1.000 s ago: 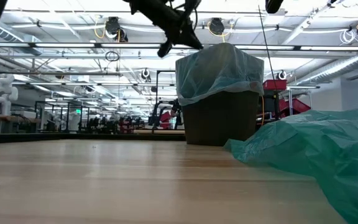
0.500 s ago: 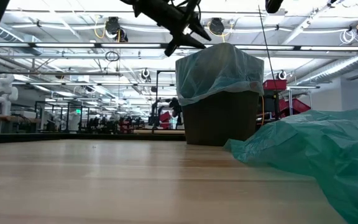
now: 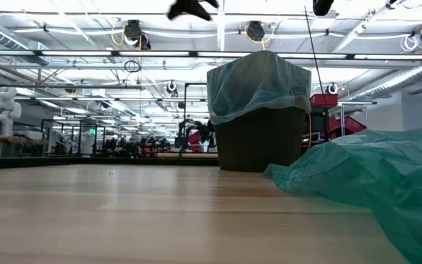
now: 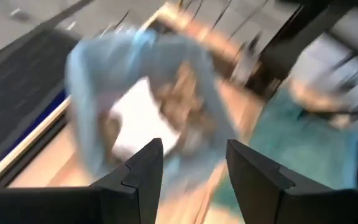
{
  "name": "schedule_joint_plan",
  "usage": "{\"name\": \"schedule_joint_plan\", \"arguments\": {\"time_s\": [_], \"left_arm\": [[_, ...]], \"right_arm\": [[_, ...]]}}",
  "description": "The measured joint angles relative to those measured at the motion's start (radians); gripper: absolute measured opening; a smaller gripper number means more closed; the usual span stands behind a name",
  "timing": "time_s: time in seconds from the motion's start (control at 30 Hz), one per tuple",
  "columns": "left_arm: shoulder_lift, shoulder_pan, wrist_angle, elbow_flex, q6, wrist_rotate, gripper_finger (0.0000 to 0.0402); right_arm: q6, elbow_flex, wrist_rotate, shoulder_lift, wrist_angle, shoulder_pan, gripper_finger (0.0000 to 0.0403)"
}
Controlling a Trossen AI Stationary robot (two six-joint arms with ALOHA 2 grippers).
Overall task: Place trash/remove bag and relplace
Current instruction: Put the brown napkin into the black trash bin
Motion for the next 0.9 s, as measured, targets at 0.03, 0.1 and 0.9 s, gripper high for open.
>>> {"name": "schedule_joint_plan", "arguments": {"time_s": [0.03, 0.1, 0.9], "left_arm": [[0.000, -0.012, -0.088, 0.042, 0.003, -0.029, 0.0171], [0.000, -0.041, -0.262, 0.109, -0.005, -0.044, 0.0171], [-0.186, -0.297, -0.552, -0.365, -0.329, -0.054, 0.0153]], "right_arm": [[0.001, 0.000, 0.000, 0.000, 0.000, 0.000, 0.0084], [0.003, 0.000, 0.000, 0.000, -0.001, 0.000, 0.0084], [0.024, 0.000, -0.023, 0.031, 0.024, 0.000, 0.0084]]}}
